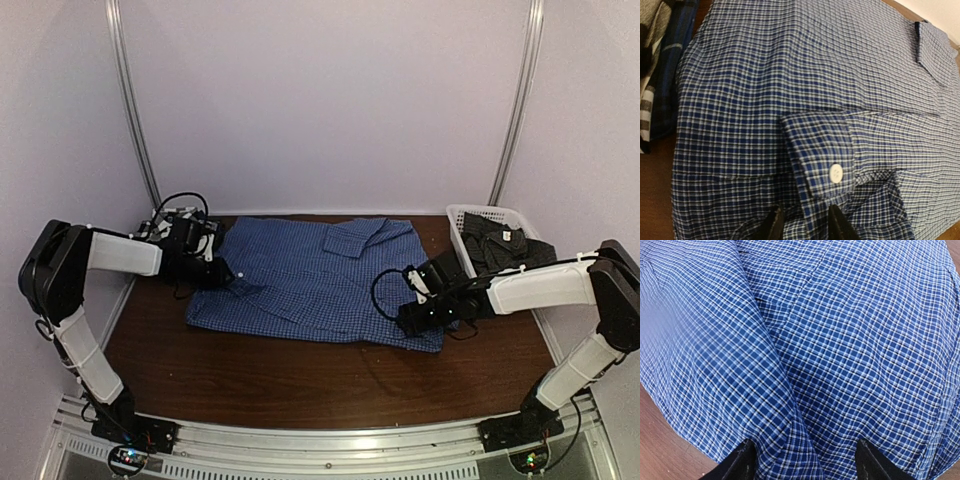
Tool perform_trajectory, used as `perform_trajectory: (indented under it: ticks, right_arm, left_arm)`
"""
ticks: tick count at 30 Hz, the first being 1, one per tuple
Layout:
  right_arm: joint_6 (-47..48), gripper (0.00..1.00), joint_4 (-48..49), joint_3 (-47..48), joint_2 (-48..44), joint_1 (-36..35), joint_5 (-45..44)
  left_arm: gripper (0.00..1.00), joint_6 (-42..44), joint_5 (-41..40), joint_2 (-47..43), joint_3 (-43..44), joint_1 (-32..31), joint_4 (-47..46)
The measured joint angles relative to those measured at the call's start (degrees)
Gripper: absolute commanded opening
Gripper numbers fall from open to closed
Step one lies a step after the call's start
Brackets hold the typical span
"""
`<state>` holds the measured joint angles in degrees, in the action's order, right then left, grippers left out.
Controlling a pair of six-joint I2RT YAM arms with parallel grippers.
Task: Fold and stack the long sleeve shirts
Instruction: Smooth out the sleeve of the 1/3-folded shirt.
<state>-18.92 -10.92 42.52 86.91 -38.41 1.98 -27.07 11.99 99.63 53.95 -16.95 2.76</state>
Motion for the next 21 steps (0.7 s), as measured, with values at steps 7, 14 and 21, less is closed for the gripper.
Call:
perform_trajectory:
  ticks: [7,14,21]
  right_arm:
    - [0.79,0.7,-1.81,0.46,0.0,-0.11,-2.32]
    - [0.81,0.7,-2.82,0.7,0.0,-0.13,-3.39]
    - [0.76,0.7,-2.84,0.79,0.0,-0.13,-3.34]
  left_arm:
    - [0.42,0.87,-7.02,-1.38,-0.31,-0.02,3.91]
    - [0.44,0.98,-11.04,-10.56,-3.45,-0.02,3.34]
    - [0.45,0.76,-1.33,-16.76,-8.26,-1.25,-5.07]
